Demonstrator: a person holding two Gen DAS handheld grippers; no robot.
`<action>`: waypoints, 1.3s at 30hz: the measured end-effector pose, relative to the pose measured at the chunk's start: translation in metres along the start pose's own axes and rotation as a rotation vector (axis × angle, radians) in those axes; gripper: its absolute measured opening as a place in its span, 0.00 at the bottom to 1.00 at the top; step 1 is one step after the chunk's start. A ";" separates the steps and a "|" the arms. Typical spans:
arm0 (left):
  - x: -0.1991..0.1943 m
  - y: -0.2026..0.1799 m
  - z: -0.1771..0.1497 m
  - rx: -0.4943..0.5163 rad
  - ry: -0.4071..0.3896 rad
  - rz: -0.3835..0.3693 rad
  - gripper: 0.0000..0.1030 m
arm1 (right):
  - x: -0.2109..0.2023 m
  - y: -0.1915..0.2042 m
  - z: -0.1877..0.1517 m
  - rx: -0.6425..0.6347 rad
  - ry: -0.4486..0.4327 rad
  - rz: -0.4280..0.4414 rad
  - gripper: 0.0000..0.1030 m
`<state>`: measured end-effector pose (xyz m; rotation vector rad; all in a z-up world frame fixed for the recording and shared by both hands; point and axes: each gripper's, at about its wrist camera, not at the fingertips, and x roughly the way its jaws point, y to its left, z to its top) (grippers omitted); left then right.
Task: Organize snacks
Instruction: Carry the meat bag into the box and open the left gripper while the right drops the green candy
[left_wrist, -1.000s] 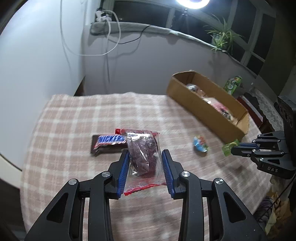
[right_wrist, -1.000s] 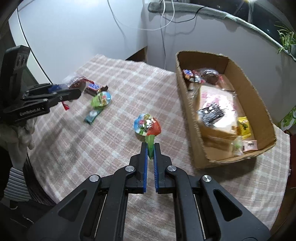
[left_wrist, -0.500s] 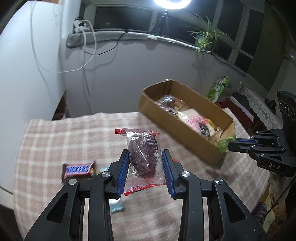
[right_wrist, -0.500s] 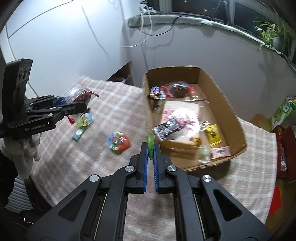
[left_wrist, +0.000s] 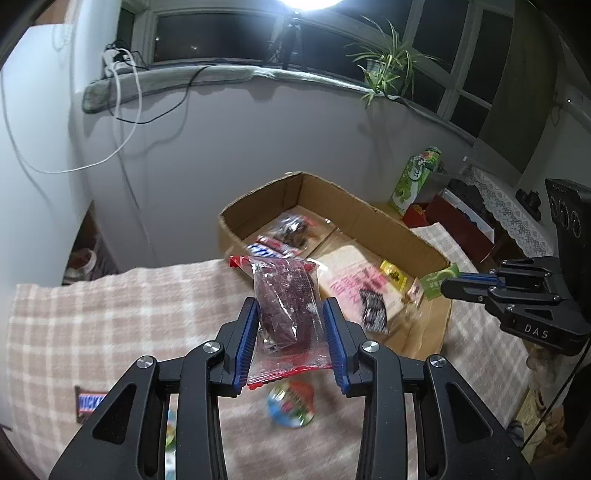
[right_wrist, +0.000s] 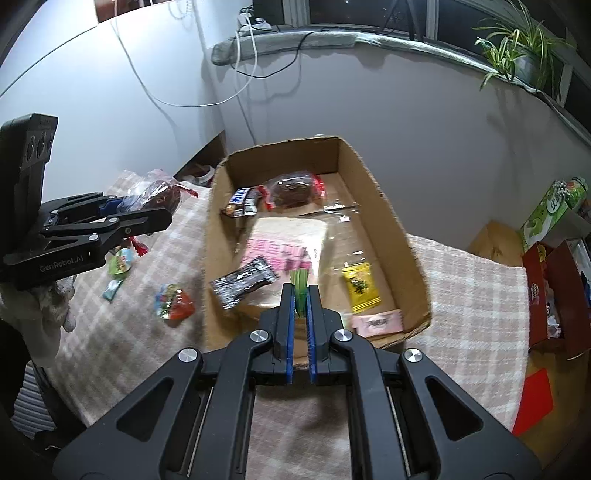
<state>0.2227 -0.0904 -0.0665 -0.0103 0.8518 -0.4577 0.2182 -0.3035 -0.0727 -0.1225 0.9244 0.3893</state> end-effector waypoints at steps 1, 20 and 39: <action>0.004 -0.003 0.004 0.004 0.001 -0.001 0.33 | 0.001 -0.003 0.001 0.003 0.001 -0.001 0.05; 0.072 -0.040 0.046 0.043 0.037 -0.027 0.33 | 0.028 -0.049 0.009 0.053 0.021 0.010 0.05; 0.088 -0.055 0.053 0.083 0.050 -0.004 0.47 | 0.026 -0.048 0.010 0.029 -0.008 -0.019 0.57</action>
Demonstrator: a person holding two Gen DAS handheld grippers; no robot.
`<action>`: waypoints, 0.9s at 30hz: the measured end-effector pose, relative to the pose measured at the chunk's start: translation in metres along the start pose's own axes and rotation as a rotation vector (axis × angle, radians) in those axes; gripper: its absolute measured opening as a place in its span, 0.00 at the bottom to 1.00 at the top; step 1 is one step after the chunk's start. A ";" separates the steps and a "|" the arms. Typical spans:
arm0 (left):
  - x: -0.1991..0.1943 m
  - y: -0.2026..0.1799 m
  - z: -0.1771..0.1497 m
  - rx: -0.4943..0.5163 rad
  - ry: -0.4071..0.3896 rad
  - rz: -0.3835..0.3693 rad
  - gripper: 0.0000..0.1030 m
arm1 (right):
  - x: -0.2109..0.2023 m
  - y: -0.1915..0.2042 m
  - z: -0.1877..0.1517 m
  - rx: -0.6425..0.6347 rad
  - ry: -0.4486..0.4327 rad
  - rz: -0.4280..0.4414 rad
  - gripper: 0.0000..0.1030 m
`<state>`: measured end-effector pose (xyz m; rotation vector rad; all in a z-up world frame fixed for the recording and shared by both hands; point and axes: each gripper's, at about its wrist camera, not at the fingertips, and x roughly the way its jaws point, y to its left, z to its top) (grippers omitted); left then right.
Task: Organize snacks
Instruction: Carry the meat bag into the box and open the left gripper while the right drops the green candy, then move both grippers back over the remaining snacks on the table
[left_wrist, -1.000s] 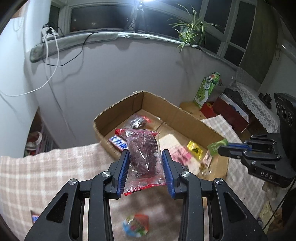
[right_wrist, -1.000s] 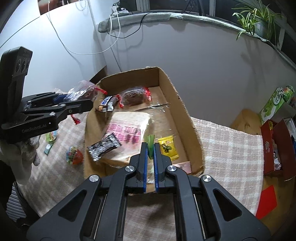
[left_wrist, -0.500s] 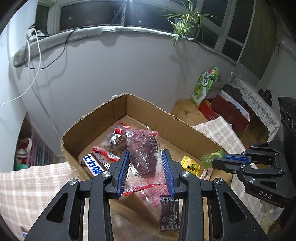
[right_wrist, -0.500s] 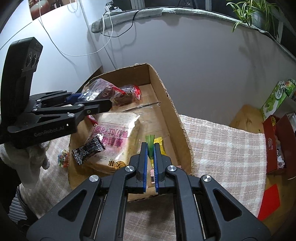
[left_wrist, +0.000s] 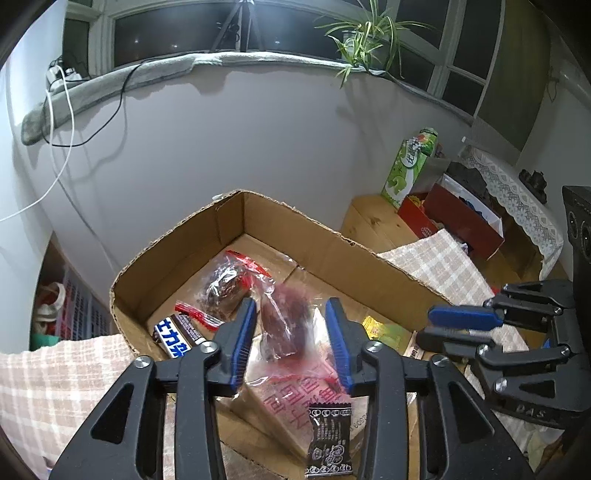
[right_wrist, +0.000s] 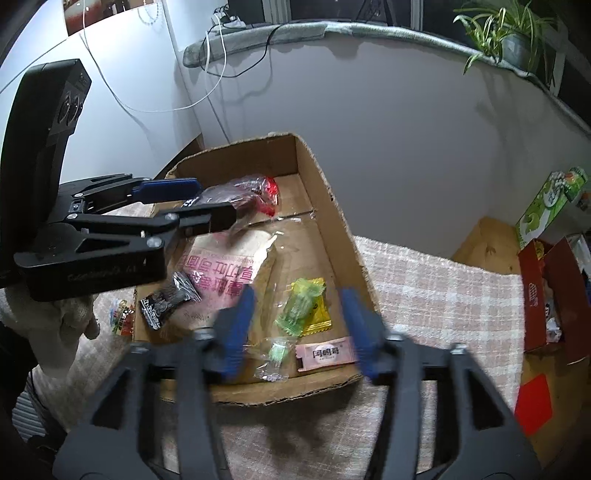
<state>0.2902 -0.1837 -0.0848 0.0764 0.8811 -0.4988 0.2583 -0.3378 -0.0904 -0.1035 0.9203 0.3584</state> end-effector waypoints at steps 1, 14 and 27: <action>-0.001 0.000 0.000 0.000 -0.004 0.003 0.53 | -0.001 0.001 0.000 -0.003 -0.002 0.003 0.59; -0.014 -0.005 0.000 0.005 -0.022 0.003 0.61 | -0.011 0.012 -0.006 -0.014 0.012 -0.024 0.73; -0.063 -0.007 -0.011 0.003 -0.067 0.007 0.62 | -0.046 0.053 -0.012 -0.050 -0.015 -0.033 0.74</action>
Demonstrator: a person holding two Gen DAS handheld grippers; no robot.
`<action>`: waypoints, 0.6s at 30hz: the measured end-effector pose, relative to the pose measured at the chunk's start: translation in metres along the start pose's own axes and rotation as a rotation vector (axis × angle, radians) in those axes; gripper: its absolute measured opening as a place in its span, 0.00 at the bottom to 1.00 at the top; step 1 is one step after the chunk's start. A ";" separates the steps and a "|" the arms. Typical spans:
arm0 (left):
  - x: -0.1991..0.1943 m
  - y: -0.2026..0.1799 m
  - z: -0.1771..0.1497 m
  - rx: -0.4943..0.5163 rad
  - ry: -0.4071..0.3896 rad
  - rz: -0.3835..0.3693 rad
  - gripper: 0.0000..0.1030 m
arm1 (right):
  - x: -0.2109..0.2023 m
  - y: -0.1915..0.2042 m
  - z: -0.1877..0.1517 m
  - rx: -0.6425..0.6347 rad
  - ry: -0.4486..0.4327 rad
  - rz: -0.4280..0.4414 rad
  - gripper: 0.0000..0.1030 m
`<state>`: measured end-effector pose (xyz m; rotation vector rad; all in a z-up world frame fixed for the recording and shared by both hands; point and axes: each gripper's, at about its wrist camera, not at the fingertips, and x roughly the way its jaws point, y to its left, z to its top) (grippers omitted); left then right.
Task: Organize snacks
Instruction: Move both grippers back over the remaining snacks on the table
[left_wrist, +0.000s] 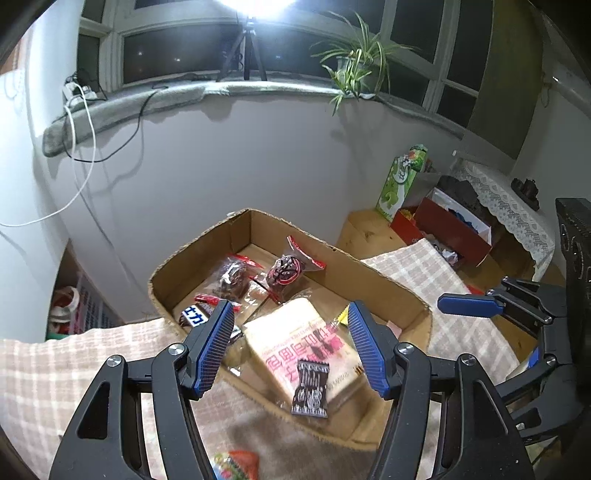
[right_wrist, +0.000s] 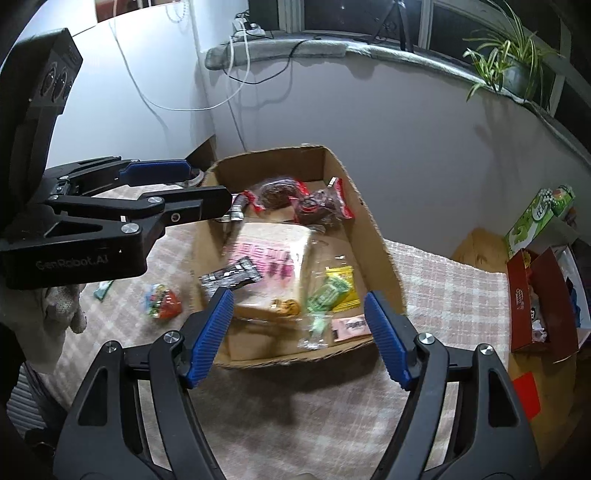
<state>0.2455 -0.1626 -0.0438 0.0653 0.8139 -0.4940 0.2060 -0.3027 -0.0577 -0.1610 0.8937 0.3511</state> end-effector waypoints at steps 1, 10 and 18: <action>-0.006 0.000 -0.001 0.001 -0.006 -0.001 0.62 | -0.003 0.004 0.000 -0.005 -0.001 0.001 0.74; -0.050 0.009 -0.016 -0.011 -0.046 0.013 0.66 | -0.023 0.044 -0.006 -0.057 -0.016 0.019 0.74; -0.084 0.033 -0.035 -0.046 -0.068 0.045 0.67 | -0.030 0.083 -0.016 -0.099 -0.011 0.062 0.74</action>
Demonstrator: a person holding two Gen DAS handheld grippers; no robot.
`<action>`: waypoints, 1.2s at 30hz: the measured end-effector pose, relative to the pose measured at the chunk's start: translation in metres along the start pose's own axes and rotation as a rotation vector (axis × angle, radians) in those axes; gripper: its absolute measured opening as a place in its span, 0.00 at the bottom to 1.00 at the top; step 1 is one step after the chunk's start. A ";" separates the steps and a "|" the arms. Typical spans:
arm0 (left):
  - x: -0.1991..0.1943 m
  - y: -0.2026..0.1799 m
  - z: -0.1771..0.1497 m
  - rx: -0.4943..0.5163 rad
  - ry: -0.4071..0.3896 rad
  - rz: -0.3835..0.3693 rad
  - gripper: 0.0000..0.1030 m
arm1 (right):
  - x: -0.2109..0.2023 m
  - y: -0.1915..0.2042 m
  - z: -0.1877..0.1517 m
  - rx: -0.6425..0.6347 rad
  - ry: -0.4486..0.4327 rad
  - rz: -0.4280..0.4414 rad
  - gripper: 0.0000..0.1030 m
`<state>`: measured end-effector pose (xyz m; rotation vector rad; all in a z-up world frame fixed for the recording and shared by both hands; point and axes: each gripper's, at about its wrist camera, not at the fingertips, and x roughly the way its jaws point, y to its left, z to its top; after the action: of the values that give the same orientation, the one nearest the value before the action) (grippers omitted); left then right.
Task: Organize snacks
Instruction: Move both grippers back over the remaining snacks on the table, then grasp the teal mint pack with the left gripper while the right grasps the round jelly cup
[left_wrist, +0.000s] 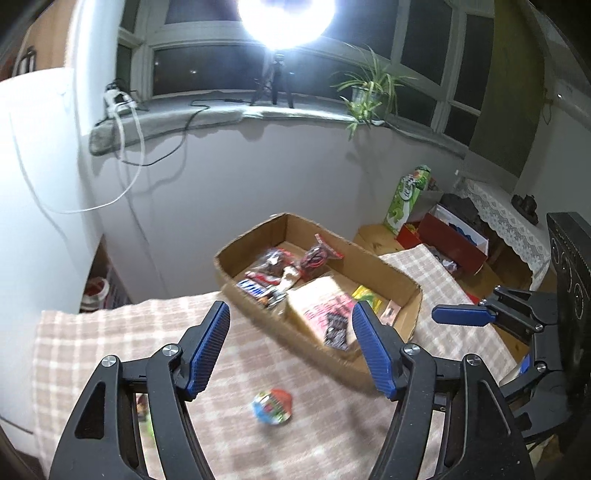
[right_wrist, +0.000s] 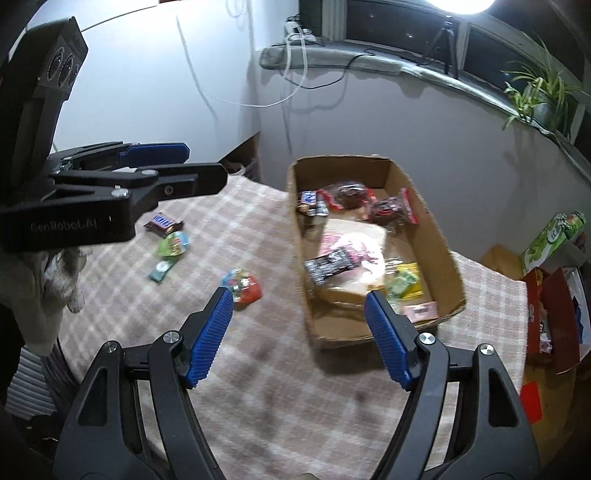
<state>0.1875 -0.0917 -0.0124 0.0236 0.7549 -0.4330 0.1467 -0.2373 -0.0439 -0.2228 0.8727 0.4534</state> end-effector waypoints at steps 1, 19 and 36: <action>-0.004 0.006 -0.003 -0.007 0.002 0.006 0.67 | 0.001 0.004 0.000 -0.004 0.001 0.005 0.74; -0.057 0.123 -0.068 -0.186 0.027 0.129 0.67 | 0.047 0.070 -0.012 -0.033 0.078 0.103 0.74; -0.023 0.142 -0.120 -0.204 0.148 0.102 0.67 | 0.093 0.067 -0.030 0.038 0.106 0.071 0.74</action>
<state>0.1492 0.0672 -0.1042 -0.0977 0.9362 -0.2570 0.1463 -0.1620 -0.1360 -0.1825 0.9941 0.4936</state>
